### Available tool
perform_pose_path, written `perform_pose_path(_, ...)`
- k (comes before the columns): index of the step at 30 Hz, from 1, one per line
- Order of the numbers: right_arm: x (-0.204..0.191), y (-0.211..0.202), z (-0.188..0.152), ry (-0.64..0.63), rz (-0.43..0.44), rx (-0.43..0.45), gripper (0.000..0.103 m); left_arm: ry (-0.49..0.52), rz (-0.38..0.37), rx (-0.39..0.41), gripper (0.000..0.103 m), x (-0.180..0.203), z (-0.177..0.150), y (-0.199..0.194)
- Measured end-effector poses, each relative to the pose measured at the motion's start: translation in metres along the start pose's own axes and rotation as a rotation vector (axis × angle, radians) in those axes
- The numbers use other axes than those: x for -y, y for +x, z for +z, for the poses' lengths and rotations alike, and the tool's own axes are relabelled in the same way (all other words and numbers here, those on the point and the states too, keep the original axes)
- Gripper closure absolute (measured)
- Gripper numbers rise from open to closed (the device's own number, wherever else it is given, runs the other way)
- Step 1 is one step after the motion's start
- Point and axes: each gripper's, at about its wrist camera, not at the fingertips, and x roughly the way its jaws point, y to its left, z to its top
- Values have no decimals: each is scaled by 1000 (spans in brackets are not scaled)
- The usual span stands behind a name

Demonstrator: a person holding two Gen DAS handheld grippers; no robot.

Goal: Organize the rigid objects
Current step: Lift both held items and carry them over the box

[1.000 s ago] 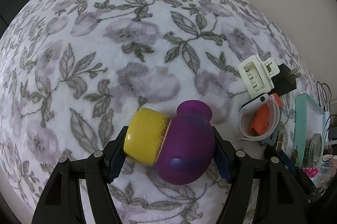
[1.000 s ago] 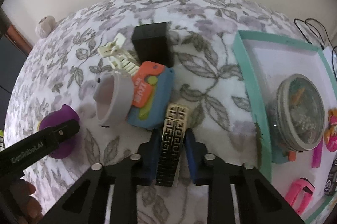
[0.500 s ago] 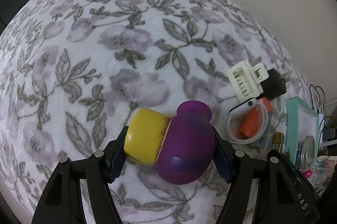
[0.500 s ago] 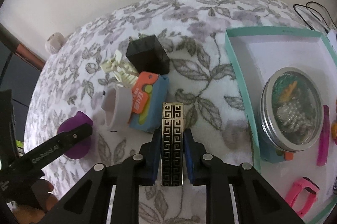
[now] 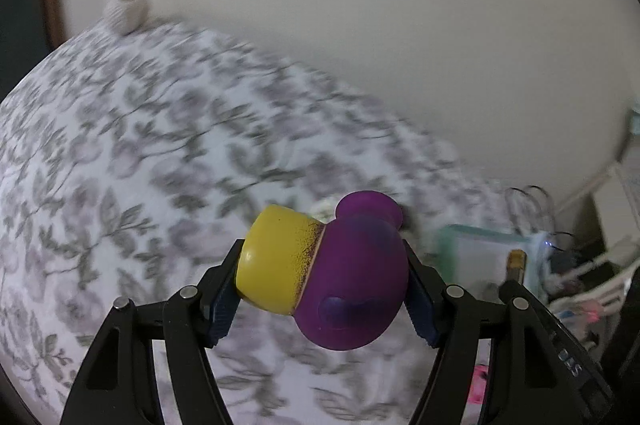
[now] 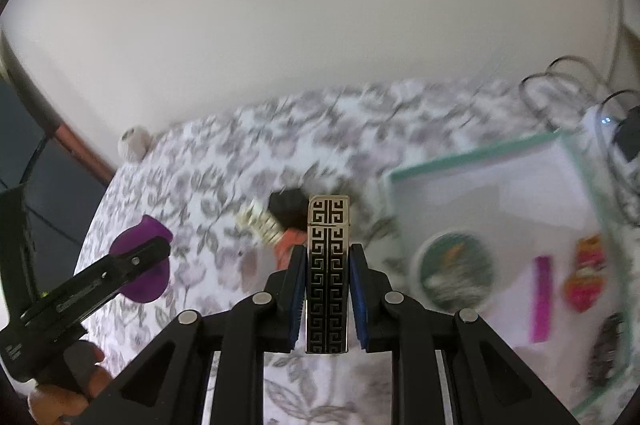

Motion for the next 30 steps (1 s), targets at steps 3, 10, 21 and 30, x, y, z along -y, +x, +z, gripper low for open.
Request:
perform_pose_path(3,20,-19,6,7,-54,42,81,64,-53,9,31,32,-4,-7)
perform_pose_path(10,77,-60,11,56,-151,98,81,199,-142,-45,31,101,-28,-1)
perform_pose_path(21,140,-87,14,117,-227,114,81,403,-175,-191,31,190,-90,34)
perform_pose_path(30,144,-41,4,93,-204,-12,81,463,-106,-301,31,202,-124,72)
